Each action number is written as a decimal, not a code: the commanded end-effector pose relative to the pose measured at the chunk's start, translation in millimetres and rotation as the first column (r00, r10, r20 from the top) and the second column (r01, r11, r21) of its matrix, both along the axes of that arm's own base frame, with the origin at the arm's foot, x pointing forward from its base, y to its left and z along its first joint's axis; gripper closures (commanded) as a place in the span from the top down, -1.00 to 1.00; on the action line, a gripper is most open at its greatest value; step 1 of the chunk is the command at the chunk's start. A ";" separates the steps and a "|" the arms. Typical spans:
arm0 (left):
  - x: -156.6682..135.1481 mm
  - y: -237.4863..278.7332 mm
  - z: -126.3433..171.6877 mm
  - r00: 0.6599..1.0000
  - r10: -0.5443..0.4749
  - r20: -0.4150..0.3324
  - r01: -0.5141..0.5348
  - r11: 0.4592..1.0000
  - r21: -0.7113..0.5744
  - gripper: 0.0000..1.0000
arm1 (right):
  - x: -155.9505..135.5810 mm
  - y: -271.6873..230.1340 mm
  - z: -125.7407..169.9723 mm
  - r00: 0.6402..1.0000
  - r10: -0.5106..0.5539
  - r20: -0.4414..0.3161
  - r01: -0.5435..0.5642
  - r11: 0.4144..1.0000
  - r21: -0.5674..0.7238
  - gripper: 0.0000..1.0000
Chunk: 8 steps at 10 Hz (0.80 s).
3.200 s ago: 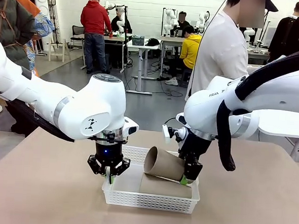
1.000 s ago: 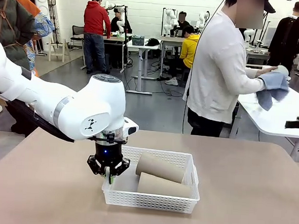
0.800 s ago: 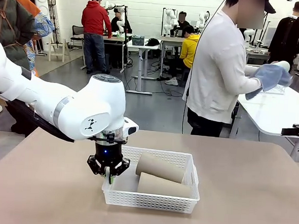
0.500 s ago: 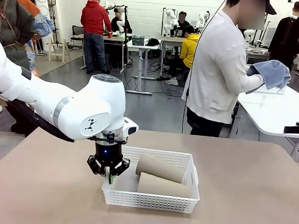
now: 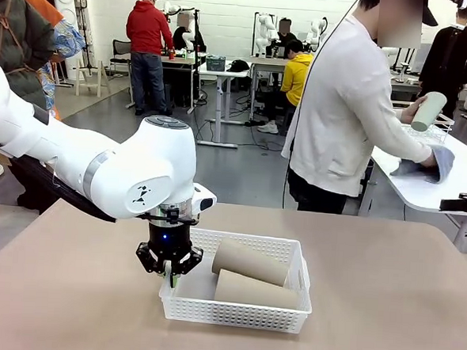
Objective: Clean and organize the cups into the basket.
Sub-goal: Pick up the Reusable plastic cup from the right side of the table and stack it inside the Organizing basket in the center of the table.
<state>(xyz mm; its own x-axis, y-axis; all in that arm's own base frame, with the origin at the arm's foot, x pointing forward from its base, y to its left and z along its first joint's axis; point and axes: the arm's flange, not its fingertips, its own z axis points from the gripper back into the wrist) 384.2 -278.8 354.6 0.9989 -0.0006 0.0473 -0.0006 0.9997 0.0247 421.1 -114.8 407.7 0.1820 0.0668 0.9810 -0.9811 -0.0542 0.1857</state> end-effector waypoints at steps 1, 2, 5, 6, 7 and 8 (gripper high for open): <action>-0.4 -0.9 1.5 1.000 0.005 0.007 -0.005 1.000 0.002 -1.00 | 1.1 -3.3 2.8 1.000 0.009 0.004 -0.009 1.000 -0.006 1.00; -0.4 -0.9 1.5 1.000 0.005 0.007 -0.005 1.000 0.002 -1.00 | 1.1 -3.3 2.8 1.000 0.009 0.004 -0.009 1.000 -0.006 1.00; -0.4 -0.9 1.5 1.000 0.005 0.007 -0.005 1.000 0.002 -1.00 | 1.1 -3.3 2.8 1.000 0.009 0.004 -0.009 1.000 -0.006 1.00; -0.4 -0.9 1.5 1.000 0.005 0.007 -0.005 1.000 0.002 -1.00 | 1.1 -3.3 2.8 1.000 0.009 0.004 -0.009 1.000 -0.006 1.00; -0.4 -0.9 1.5 1.000 0.005 0.007 -0.005 1.000 0.002 -1.00 | 1.1 -3.3 2.8 1.000 0.009 0.004 -0.009 1.000 -0.006 1.00; -0.4 -0.9 1.5 1.000 0.005 0.007 -0.005 1.000 0.002 -1.00 | 1.1 -3.3 2.8 1.000 0.009 0.004 -0.009 1.000 -0.006 1.00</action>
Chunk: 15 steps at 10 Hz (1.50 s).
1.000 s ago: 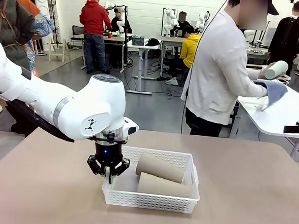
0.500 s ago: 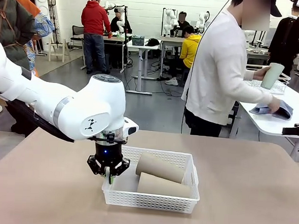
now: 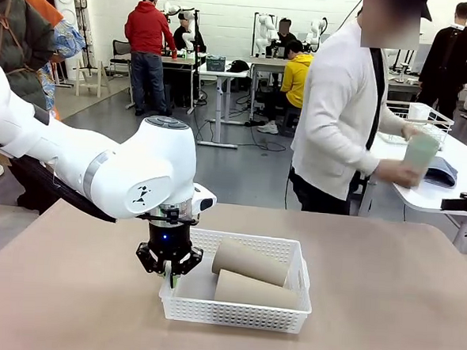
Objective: Clean and organize the cups into the basket.
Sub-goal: Pick up the Reusable plastic cup from the right side of the table and stack it inside the Organizing basket in the center of the table.
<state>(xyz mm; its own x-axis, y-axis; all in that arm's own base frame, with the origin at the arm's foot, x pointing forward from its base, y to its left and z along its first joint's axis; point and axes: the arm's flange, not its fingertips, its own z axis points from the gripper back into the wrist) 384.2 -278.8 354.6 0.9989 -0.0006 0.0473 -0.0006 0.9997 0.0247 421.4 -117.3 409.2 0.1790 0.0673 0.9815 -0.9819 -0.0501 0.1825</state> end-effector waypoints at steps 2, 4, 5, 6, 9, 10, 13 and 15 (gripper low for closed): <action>-0.4 -0.9 1.5 1.000 0.005 0.007 -0.005 1.000 0.002 -1.00 | 0.8 -0.8 1.4 1.000 0.013 0.001 -0.013 1.000 -0.005 1.00; -0.4 -0.9 1.5 1.000 0.005 0.007 -0.005 1.000 0.002 -1.00 | 0.8 -0.8 1.4 1.000 0.013 0.001 -0.013 1.000 -0.005 1.00; -0.4 -0.9 1.5 1.000 0.005 0.007 -0.005 1.000 0.002 -1.00 | 0.8 -0.8 1.4 1.000 0.013 0.001 -0.013 1.000 -0.005 1.00; -0.4 -0.9 1.5 1.000 0.005 0.007 -0.005 1.000 0.002 -1.00 | 0.8 -0.8 1.4 1.000 0.013 0.001 -0.013 1.000 -0.005 1.00; -0.4 -0.9 1.5 1.000 0.005 0.007 -0.005 1.000 0.002 -1.00 | 0.8 -0.8 1.4 1.000 0.013 0.001 -0.013 1.000 -0.005 1.00; -0.4 -0.9 1.5 1.000 0.005 0.007 -0.005 1.000 0.002 -1.00 | 0.8 -0.8 1.4 1.000 0.013 0.001 -0.013 1.000 -0.005 1.00; -0.4 -0.9 1.5 1.000 0.005 0.007 -0.005 1.000 0.002 -1.00 | 36.7 2.9 -39.3 0.997 0.069 -0.029 -0.071 0.995 -0.067 1.00; -0.4 -0.9 1.5 1.000 0.005 0.007 -0.005 1.000 0.002 -1.00 | 59.2 2.3 -63.4 0.997 0.077 0.007 -0.075 0.988 -0.132 1.00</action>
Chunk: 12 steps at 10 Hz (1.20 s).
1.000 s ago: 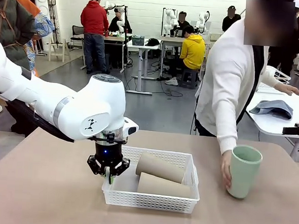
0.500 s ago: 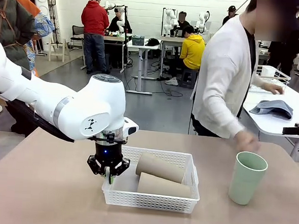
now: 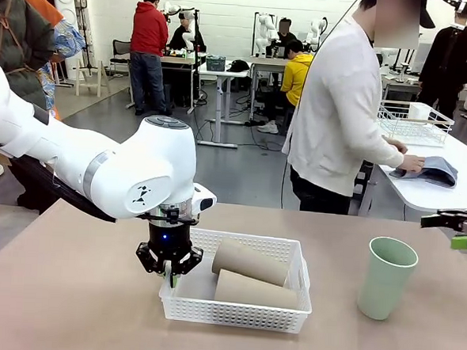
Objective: Clean and organize the cups into the basket.
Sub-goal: Pick up the Reusable plastic cup from the right side of the table and stack it inside the Organizing basket in the center of the table.
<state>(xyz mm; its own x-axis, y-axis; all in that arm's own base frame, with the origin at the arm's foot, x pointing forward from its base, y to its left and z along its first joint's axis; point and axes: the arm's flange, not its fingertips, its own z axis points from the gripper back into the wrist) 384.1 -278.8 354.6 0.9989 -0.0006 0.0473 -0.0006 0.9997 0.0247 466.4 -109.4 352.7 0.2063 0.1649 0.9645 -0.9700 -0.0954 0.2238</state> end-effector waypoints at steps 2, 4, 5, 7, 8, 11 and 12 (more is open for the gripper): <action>-0.3 -0.9 1.5 1.000 0.005 0.007 -0.005 1.000 0.002 -1.00 | 16.0 -22.1 -29.0 0.996 0.014 0.086 -0.007 0.996 -0.086 1.00; -0.3 -0.9 1.5 1.000 0.005 0.007 -0.005 1.000 0.002 -1.00 | 24.8 -27.0 -51.3 0.990 -0.018 0.137 0.033 0.993 -0.113 1.00; -0.3 -0.9 1.5 1.000 0.005 0.007 -0.005 1.000 0.002 -1.00 | 24.7 -29.3 -63.8 0.986 -0.013 0.164 0.035 0.990 -0.134 1.00; -0.3 -0.9 1.5 1.000 0.005 0.007 -0.005 1.000 0.002 -1.00 | 26.3 -17.8 -83.6 0.981 0.022 0.192 0.006 0.990 -0.144 1.00; -0.3 -0.9 1.5 1.000 0.005 0.007 -0.005 1.000 0.002 -1.00 | 26.4 -12.2 -88.6 0.983 0.036 0.178 -0.010 0.989 -0.146 1.00; -0.3 -0.9 1.5 1.000 0.005 0.007 -0.005 1.000 0.002 -1.00 | 26.3 2.7 -99.5 0.985 0.083 0.150 -0.061 0.988 -0.145 1.00; -0.3 -0.9 1.5 1.000 0.005 0.007 -0.005 1.000 0.002 -1.00 | 26.6 11.8 -103.8 0.985 0.108 0.132 -0.087 0.984 -0.157 1.00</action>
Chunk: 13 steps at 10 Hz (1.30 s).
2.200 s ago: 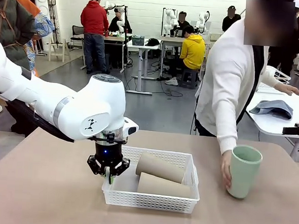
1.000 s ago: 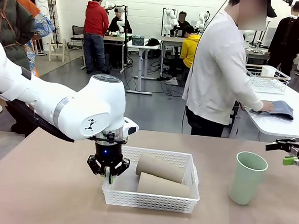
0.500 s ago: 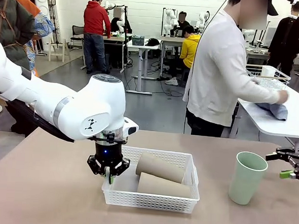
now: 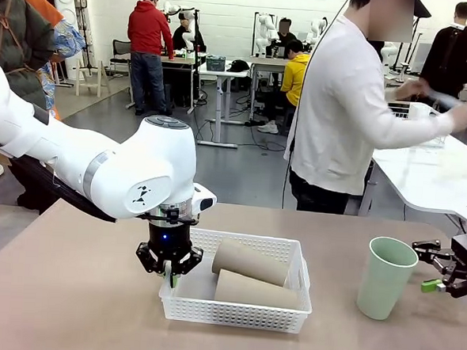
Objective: Clean and organize the cups into the basket.
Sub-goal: Pick up the Reusable plastic cup from the right side of the table and stack it inside the Organizing basket in the center of the table.
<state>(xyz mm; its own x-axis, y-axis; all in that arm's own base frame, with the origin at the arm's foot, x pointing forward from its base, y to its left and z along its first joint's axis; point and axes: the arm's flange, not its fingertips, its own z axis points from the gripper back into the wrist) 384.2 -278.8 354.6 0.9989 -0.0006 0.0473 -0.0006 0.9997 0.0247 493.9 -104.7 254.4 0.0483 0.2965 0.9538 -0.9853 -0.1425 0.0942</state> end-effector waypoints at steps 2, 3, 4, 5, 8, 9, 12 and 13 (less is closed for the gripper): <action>-0.4 -0.9 1.5 1.000 0.005 0.007 -0.005 1.000 0.002 -1.00 | -7.1 22.4 -16.0 0.996 0.081 -0.038 -0.083 0.995 -0.052 1.00; -0.4 -0.9 1.5 1.000 0.005 0.007 -0.005 1.000 0.002 -1.00 | -6.1 31.7 -20.8 0.994 0.096 -0.047 -0.099 0.993 -0.061 1.00; -0.4 -0.9 1.5 1.000 0.005 0.007 -0.005 1.000 0.002 -1.00 | -5.7 41.1 -23.9 0.992 0.114 -0.050 -0.117 0.991 -0.068 1.00; -0.4 -0.9 1.5 1.000 0.005 0.007 -0.005 1.000 0.002 -1.00 | -7.6 48.6 -26.0 0.989 0.138 -0.053 -0.142 0.987 -0.081 1.00; -0.4 -0.9 1.5 1.000 0.005 0.007 -0.005 1.000 0.002 -1.00 | -9.4 73.3 -28.7 0.979 0.192 -0.062 -0.197 0.977 -0.087 1.00; -0.4 -0.9 1.5 1.000 0.005 0.007 -0.005 1.000 0.002 -1.00 | -11.8 78.3 -28.9 0.976 0.209 -0.065 -0.214 0.973 -0.091 1.00; -0.4 -0.9 1.5 1.000 0.005 0.007 -0.005 1.000 0.002 -1.00 | -14.0 95.6 -26.0 0.970 0.232 -0.067 -0.237 0.969 -0.069 1.00; -0.4 -0.9 1.5 1.000 0.005 0.007 -0.005 1.000 0.002 -1.00 | -16.6 100.8 -27.2 0.970 0.231 -0.077 -0.235 0.971 -0.044 1.00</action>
<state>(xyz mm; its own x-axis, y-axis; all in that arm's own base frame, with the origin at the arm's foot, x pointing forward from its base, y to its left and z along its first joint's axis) 384.2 -278.8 354.6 0.9989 -0.0006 0.0473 -0.0006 0.9997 0.0247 486.4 -11.1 224.8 0.0169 0.3545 0.9349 -0.9184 -0.3642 0.1547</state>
